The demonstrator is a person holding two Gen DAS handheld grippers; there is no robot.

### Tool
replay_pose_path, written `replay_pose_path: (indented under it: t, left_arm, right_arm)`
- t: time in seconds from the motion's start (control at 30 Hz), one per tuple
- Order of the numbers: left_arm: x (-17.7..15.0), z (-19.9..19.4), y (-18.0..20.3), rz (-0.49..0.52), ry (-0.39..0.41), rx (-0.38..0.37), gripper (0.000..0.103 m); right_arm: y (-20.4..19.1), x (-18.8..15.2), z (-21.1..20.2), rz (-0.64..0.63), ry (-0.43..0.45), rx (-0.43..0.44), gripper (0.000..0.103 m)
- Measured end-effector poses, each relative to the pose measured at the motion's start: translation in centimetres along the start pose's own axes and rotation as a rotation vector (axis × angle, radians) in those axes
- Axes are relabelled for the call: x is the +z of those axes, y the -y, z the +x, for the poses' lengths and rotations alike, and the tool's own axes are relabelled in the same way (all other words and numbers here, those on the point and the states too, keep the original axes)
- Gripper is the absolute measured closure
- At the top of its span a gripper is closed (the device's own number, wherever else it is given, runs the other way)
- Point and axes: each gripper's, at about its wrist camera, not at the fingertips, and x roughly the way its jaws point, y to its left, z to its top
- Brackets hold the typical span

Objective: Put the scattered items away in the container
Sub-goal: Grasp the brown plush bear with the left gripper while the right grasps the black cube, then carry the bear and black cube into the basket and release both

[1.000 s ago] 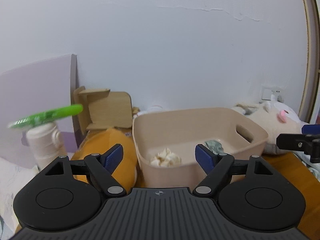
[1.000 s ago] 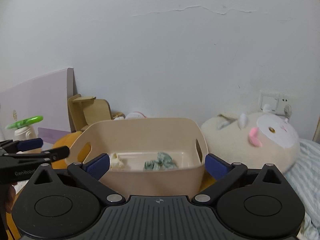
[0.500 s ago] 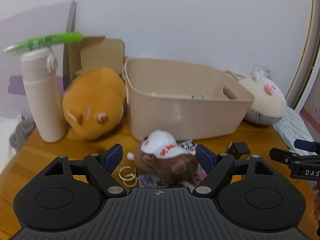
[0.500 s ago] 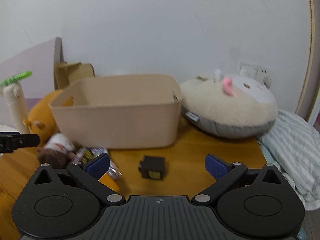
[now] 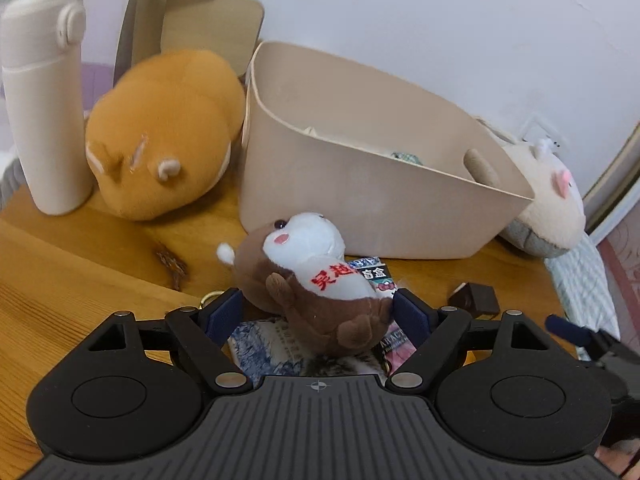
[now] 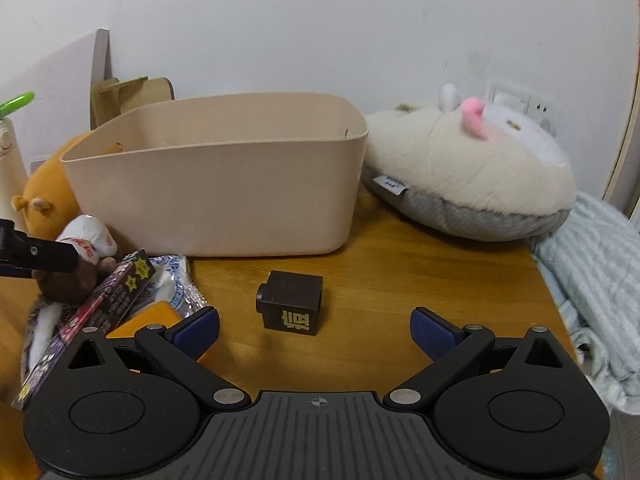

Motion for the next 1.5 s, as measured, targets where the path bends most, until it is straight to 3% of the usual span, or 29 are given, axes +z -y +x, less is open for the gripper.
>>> replay_pose_path:
  t: [0.27,0.63,0.7,0.77,0.83,0.87,0.9,0.93,1.37,1.5]
  left_arm:
    - [1.1,1.5,-1.0,-0.106,-0.031,-0.019,0.019]
    - [0.7,3.6,-1.6,-0.125,-0.08,0.012,0.021]
    - [0.5,3.6,-1.6,-0.123,-0.062,0.016,0.027]
    - [0.5,3.6,-1.5,-0.113,-0.055,0.036,0.04]
    - [0.4,3.7,-1.7,-0.109,-0.051,0.027,0.042]
    - [0.3,3.6,-1.8,-0.113,-0.048,0.021,0.043]
    - [0.3,3.6,-2.0,-0.12,-0.044,0.014,0.044]
    - [0.2,3.5,-2.1,-0.125,-0.041,0.009,0.045]
    - [0.2,-0.4,-2.6,-0.101,0.087,-0.003,0.046]
    - [0.3,-1.8,-2.1,-0.076,0.157,0.027,0.046]
  right_arm:
    - [-0.7,0.5,2.9,0.005,-0.028,0.006,0.0]
    - [-1.1,0.8,4.9,0.004,-0.022,-0.013,0.002]
    - [-1.0,0.9,5.0,0.005,-0.019,-0.014,0.008]
    - [-0.9,0.9,5.2,0.01,-0.017,-0.015,0.013]
    - [-0.8,0.9,5.4,0.015,-0.021,-0.006,0.024]
    - [-0.7,0.9,5.5,0.019,-0.024,0.003,0.035]
    - [-0.6,0.8,5.6,0.026,-0.029,0.018,0.053]
    - [-0.6,0.7,5.7,0.038,-0.037,0.033,0.059]
    - [-0.9,1.5,2.0,0.037,0.017,0.081,0.059]
    - [-0.8,2.4,0.2,0.041,0.048,0.099,0.059]
